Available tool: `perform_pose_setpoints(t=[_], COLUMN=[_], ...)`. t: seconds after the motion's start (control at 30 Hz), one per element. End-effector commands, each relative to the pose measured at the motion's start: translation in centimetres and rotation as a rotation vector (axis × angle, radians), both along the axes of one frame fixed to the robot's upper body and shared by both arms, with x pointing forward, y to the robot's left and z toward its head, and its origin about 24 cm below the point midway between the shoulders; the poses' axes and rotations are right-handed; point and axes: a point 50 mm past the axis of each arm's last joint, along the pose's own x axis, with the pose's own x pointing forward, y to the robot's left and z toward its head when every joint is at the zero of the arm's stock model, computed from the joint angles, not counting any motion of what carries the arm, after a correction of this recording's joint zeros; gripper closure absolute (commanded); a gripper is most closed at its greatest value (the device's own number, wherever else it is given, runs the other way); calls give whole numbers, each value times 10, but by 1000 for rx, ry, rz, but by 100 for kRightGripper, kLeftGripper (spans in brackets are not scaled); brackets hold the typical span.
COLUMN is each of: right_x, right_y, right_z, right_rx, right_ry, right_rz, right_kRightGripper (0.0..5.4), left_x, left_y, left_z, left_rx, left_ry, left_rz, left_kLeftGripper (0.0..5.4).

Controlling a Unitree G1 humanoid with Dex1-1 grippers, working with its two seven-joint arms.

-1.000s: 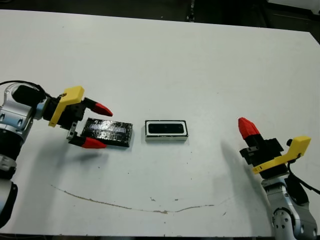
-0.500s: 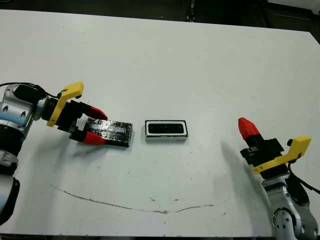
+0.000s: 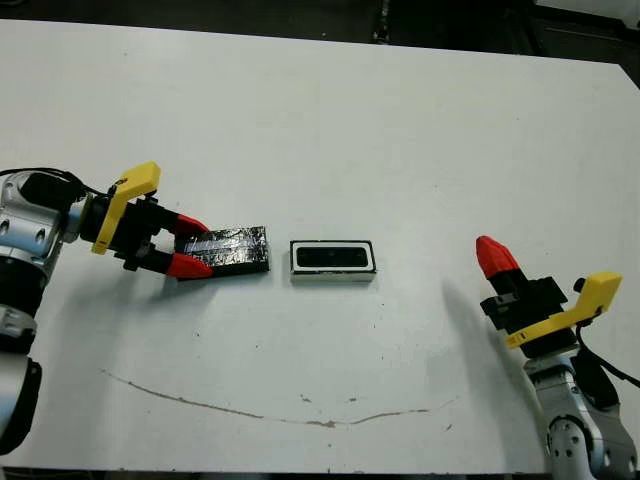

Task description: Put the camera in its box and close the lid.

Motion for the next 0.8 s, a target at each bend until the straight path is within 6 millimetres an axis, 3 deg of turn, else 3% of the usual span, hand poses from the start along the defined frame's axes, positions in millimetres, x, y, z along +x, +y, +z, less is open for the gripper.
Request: perform_pose_setpoints(t=[0.03,0.2,0.37,0.8], right_x=[-3,-3,-4,-3], right_y=[-3,-3,-2,-2], right_z=[-4,-4,-4,-6], right_rx=[-11,-18,-21,-9], right_ry=[31,33,38,46], right_rz=[-7,-13,-12,-9], right_kRightGripper=[540,540,540,540], left_x=[-3,-9,-18,-17], left_y=[0,-10,-23,-53], left_z=[-6,-2,-1,-13], left_rx=[-118,-291,-356,-304], left_ry=[-5,-92,-75,-1], left_rz=[128,266,282,139], left_kLeftGripper=[226,226,226,226])
